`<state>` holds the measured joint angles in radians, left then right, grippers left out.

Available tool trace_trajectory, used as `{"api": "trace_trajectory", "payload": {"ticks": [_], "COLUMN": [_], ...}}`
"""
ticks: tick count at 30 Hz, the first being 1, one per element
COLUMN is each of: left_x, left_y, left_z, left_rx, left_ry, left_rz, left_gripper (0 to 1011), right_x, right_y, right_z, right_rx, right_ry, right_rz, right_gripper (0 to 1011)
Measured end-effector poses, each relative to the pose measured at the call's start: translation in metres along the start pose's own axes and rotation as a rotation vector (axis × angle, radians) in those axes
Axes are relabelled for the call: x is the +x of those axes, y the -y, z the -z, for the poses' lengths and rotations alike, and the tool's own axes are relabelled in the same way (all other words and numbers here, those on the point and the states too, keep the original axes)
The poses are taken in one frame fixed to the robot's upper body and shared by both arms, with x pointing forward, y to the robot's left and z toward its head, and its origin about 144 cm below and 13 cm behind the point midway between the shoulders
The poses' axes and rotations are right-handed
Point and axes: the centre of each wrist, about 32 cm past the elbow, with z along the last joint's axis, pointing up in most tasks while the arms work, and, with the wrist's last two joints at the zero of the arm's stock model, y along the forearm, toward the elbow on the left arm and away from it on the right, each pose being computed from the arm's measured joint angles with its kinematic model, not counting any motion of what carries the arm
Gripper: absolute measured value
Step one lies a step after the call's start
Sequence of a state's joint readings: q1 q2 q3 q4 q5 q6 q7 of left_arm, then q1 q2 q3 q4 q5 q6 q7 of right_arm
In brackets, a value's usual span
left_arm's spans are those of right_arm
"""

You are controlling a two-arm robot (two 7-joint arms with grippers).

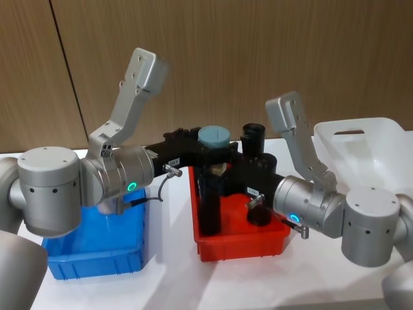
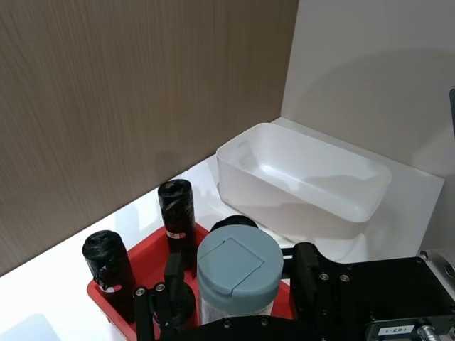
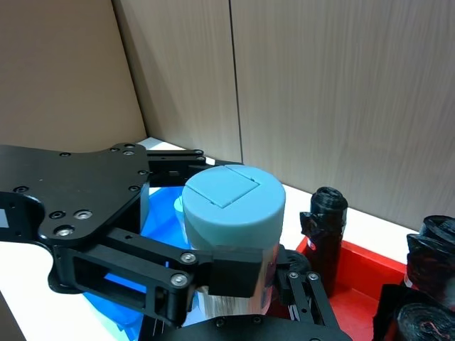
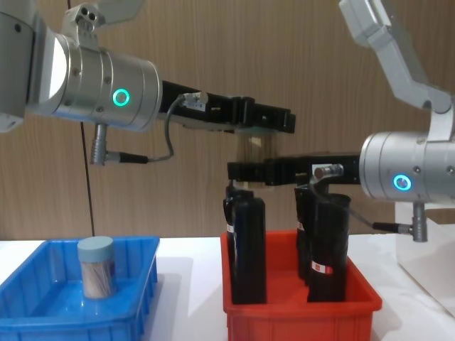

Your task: Pick the cotton swabs from the blue box and place them into the white box.

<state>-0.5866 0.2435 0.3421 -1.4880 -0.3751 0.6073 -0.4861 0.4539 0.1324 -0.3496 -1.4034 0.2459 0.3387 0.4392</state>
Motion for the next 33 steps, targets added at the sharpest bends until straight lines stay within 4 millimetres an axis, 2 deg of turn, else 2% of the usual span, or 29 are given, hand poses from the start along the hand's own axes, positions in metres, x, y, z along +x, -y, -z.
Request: {"api": "trace_trajectory", "payload": {"ticks": [16,33], "left_x": [0.000,0.000], "left_y": [0.000,0.000], "left_z": [0.000,0.000], "left_rx": [0.000,0.000], "left_ry": [0.000,0.000], "left_rz": [-0.001,-0.001], "left_gripper": [1004,1004], "right_x": [0.008,0.035], "right_y": [0.010,0.029], "right_z": [0.006,0.011], "right_rx": [0.023,0.059], "right_ry": [0.010,0.036], "right_rz": [0.115,0.314], "right_gripper": [639,639]}}
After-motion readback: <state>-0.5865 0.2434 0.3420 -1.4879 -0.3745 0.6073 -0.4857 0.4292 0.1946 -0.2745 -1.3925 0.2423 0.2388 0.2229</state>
